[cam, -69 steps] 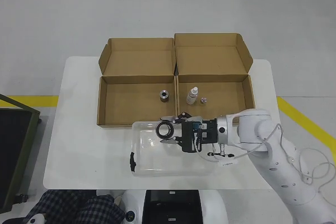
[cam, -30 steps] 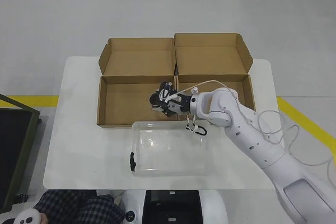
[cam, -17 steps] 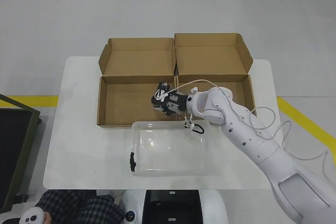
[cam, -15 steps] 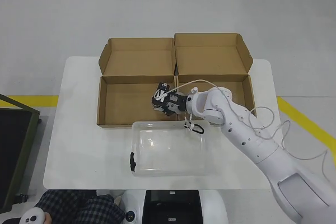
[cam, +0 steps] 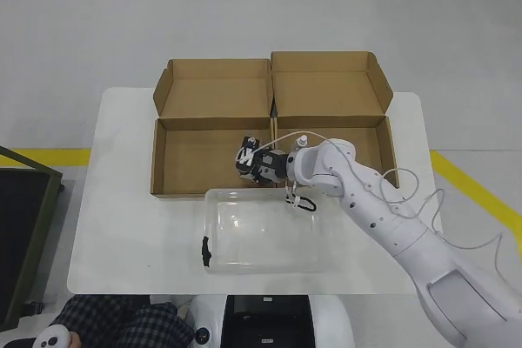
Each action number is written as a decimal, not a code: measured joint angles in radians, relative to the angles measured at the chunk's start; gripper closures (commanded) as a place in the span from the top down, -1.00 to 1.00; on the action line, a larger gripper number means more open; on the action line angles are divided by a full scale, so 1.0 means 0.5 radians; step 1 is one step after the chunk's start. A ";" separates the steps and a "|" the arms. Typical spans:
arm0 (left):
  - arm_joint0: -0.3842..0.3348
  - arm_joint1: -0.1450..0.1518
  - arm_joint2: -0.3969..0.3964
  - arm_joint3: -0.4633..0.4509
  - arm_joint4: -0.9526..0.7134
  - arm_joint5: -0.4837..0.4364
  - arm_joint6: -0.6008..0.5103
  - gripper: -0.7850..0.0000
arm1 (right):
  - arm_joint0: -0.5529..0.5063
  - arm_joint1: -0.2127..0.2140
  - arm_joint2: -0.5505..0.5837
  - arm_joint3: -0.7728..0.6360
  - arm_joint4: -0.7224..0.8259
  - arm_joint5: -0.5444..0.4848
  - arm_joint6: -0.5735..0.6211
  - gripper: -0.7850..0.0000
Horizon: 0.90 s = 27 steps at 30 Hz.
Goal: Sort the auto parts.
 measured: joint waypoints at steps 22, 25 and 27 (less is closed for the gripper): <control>0.000 0.000 0.000 0.000 0.000 0.000 0.000 1.00 | 0.029 -0.060 0.000 0.126 -0.007 -0.036 0.035 -0.16; 0.000 0.000 0.000 0.000 0.000 0.000 0.000 1.00 | 0.028 -0.065 0.005 0.133 -0.009 -0.042 0.038 -0.15; 0.000 0.000 0.000 0.000 0.000 0.000 0.000 1.00 | 0.026 -0.068 0.008 0.138 -0.010 -0.046 0.040 -0.13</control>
